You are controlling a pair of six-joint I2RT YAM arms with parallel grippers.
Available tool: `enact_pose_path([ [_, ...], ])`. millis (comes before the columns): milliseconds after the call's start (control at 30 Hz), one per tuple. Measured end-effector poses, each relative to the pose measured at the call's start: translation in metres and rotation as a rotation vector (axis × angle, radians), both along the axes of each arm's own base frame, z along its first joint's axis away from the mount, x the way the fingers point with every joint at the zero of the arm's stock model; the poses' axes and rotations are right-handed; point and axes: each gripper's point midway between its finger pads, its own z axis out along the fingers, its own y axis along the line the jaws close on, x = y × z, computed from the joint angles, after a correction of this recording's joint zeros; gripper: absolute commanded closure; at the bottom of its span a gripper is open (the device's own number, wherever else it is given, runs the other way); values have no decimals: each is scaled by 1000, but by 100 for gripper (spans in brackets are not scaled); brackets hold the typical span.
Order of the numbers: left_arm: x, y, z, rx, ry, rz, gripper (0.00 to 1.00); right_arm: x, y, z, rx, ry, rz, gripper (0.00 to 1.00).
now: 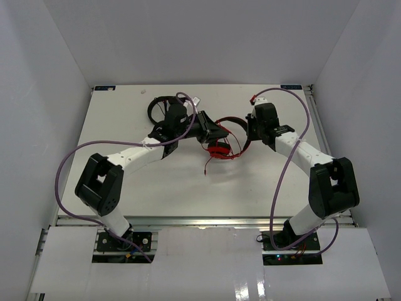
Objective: Wrap the headphones
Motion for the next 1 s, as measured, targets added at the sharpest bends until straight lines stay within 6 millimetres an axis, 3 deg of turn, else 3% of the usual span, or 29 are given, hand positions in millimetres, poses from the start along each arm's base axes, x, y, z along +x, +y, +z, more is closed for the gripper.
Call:
enact_pose_path([
  [267,1,-20,-11,20,6,-20,72,3,-3,-1,38,21,-28,92],
  [433,-14,-42,-37,57,44,-67,71,4,-3,1,72,34,-28,92],
  [600,-31,-59,-58,94,57,-104,62,6,-4,4,132,53,-29,92],
  [833,-42,-77,-44,101,-33,-141,54,4,-8,-1,179,101,-48,92],
  [1000,-49,-81,-50,155,-98,-158,53,3,-9,0,205,114,-50,92],
])
